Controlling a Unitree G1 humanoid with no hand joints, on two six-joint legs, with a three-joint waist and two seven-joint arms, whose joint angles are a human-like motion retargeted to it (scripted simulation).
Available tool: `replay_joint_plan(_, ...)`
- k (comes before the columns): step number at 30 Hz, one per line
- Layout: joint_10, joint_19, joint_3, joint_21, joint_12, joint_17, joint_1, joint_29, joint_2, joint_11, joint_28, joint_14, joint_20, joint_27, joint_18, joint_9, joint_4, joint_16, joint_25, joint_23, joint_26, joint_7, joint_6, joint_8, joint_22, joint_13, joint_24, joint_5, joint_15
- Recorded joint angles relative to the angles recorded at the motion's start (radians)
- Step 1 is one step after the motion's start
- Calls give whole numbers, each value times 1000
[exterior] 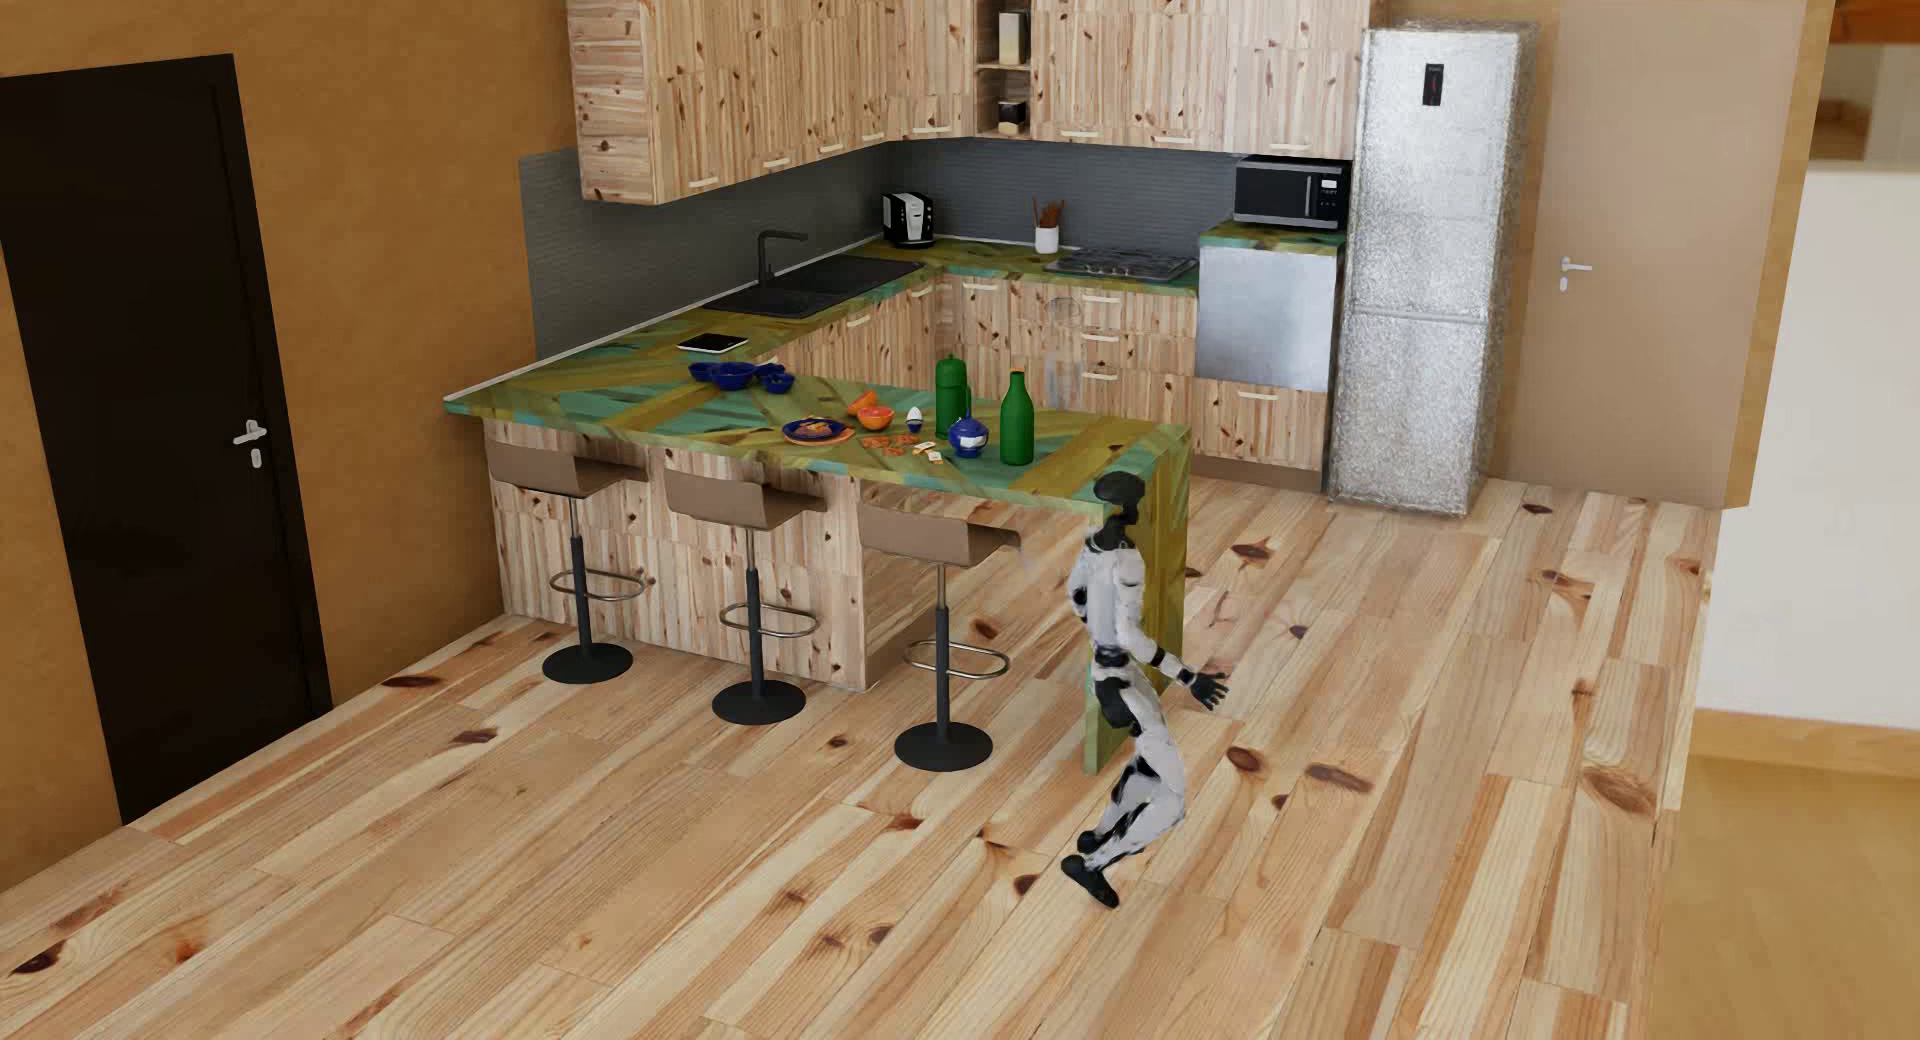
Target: Circle the corner
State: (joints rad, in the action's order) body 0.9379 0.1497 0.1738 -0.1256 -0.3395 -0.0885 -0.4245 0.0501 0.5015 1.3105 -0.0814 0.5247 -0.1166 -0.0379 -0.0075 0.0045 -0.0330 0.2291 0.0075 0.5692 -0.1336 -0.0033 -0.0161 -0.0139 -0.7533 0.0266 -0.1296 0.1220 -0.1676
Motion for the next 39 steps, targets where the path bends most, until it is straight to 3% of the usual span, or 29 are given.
replay_joint_plan(2,-61,33,-80,51,30,-34,93,-2,146,-133,-40,35,69,82,-13,7,22,-48,-19,44,-12,-25,-44,78,74,147,10,-18,-193)
replay_joint_plan(4,-53,53,-63,98,160,-98,155,-21,150,-428,-9,91,83,71,-21,15,47,-95,-49,77,-21,-63,-72,74,182,254,116,4,-166)
replay_joint_plan(6,248,-55,-18,64,161,-179,39,12,62,-442,92,-78,58,37,129,28,2,-107,-39,69,29,-33,22,-9,132,171,166,14,-152)
replay_joint_plan(7,327,-36,26,78,107,-171,-16,55,-3,-479,148,-150,71,54,126,28,-20,-79,-26,74,44,16,69,-41,128,115,142,23,-175)
replay_joint_plan(9,241,-18,149,41,29,-111,-70,135,-156,-570,187,-77,129,85,27,13,-40,-53,5,-17,28,90,143,-113,157,50,105,43,-219)
replay_joint_plan(10,104,-3,170,5,-9,-76,-77,146,-194,-529,160,-20,128,100,31,10,-29,-43,15,-48,17,101,161,-127,153,-13,115,58,-246)
replay_joint_plan(11,3,14,152,-16,-40,-48,-62,135,-154,-360,109,-41,80,133,102,7,-22,-35,10,-24,21,94,170,-95,88,-71,131,60,-214)
replay_joint_plan(12,10,25,114,-8,-19,-7,-29,105,-58,-144,56,-15,-2,181,84,18,8,-8,-12,42,22,84,129,-8,-22,-73,139,48,-96)
replay_joint_plan(13,-2,27,61,7,-2,-16,7,57,26,-88,14,15,30,196,77,24,32,-30,-53,56,6,60,75,54,2,5,131,-5,-113)
replay_joint_plan(15,-37,19,-46,48,33,-58,95,-47,134,-293,-45,80,52,122,61,21,65,-72,-142,45,-5,37,-42,54,128,126,93,-16,-235)
replay_joint_plan(16,-42,16,-53,71,111,-78,142,-80,130,-398,-43,122,50,117,52,11,80,-75,-164,76,-14,11,-84,44,156,200,80,-6,-207)
replay_joint_plan(17,22,-21,-46,78,188,-125,155,-94,95,-378,-14,129,34,101,53,13,80,-83,-166,83,-17,-20,-89,28,157,240,66,-4,-201)
replay_joint_plan(18,183,-61,-40,79,236,-157,108,-75,40,-378,40,23,43,74,80,28,66,-84,-145,72,-9,-25,-71,-7,125,221,47,-2,-251)
replay_joint_plan(19,289,-45,-21,96,208,-159,45,-22,-25,-417,98,-121,69,62,116,31,42,-90,-105,74,9,3,-40,-38,121,175,29,2,-278)
replay_joint_plan(20,334,-37,20,115,167,-159,-9,41,-100,-468,150,-167,90,48,111,40,20,-75,-60,53,24,37,1,-63,114,118,16,6,-297)
replay_joint_plan(21,298,-17,65,102,119,-140,-64,104,-159,-479,174,-113,122,35,104,54,7,-76,-16,-27,27,77,35,-84,150,67,24,26,-310)
replay_joint_plan(23,31,36,72,14,47,-31,-76,173,-45,-150,127,-12,28,104,80,44,-14,-37,20,24,54,83,97,-43,44,-51,99,36,-112)
replay_joint_plan(25,-6,61,-7,-4,58,-35,31,142,112,-62,55,51,13,166,81,60,48,-37,-5,36,15,45,65,53,31,42,116,-26,-134)
replay_joint_plan(27,-12,60,-69,65,101,-102,128,60,242,-230,-4,88,13,118,86,69,96,-68,-68,14,-7,10,0,30,110,163,85,-48,-171)
replay_joint_plan(28,169,49,-56,85,127,-138,80,31,224,-414,-10,10,59,117,73,72,111,-93,-81,81,-8,5,-27,7,163,172,79,-40,-122)
replay_joint_plan(29,354,-33,-20,86,129,-191,-4,22,189,-418,8,-122,59,109,79,63,98,-102,-74,126,9,3,-7,-28,158,161,73,-36,-50)
replay_joint_plan(30,419,-167,21,93,142,-196,-83,41,149,-404,45,-191,40,93,84,57,74,-83,-51,124,24,35,23,-70,96,128,60,-29,-102)
replay_joint_plan(32,285,-73,87,48,84,-136,-135,94,25,-430,97,-42,95,81,20,42,8,-49,0,21,20,85,70,-131,139,68,57,-8,-185)
replay_joint_plan(33,186,-102,110,22,57,-108,-132,106,-37,-443,95,31,101,83,-10,23,-19,-46,13,-16,15,78,93,-158,126,41,71,-4,-227)
replay_joint_plan(34,81,-76,112,-1,37,-78,-114,107,-71,-414,84,10,92,93,31,5,-28,-35,9,-12,9,71,96,-165,117,11,80,12,-277)
replay_joint_plan(35,70,-33,83,-20,24,-45,-68,102,-61,-294,68,2,59,95,73,8,-14,-13,-5,-15,13,73,87,-123,74,-3,84,27,-264)
replay_joint_plan(36,63,2,22,-9,31,-15,-34,87,19,-115,44,35,0,106,74,3,11,13,-28,8,21,56,65,-41,19,19,87,11,-126)
replay_joint_plan(37,21,35,-49,1,35,-32,13,63,96,-40,21,51,39,99,73,-4,34,-3,-49,23,31,46,26,30,4,62,82,-24,-88)
replay_joint_plan(39,-90,90,-134,93,119,-89,128,18,182,-109,-22,70,57,57,64,-14,65,-44,-84,40,37,-8,-38,68,53,192,83,-63,-190)
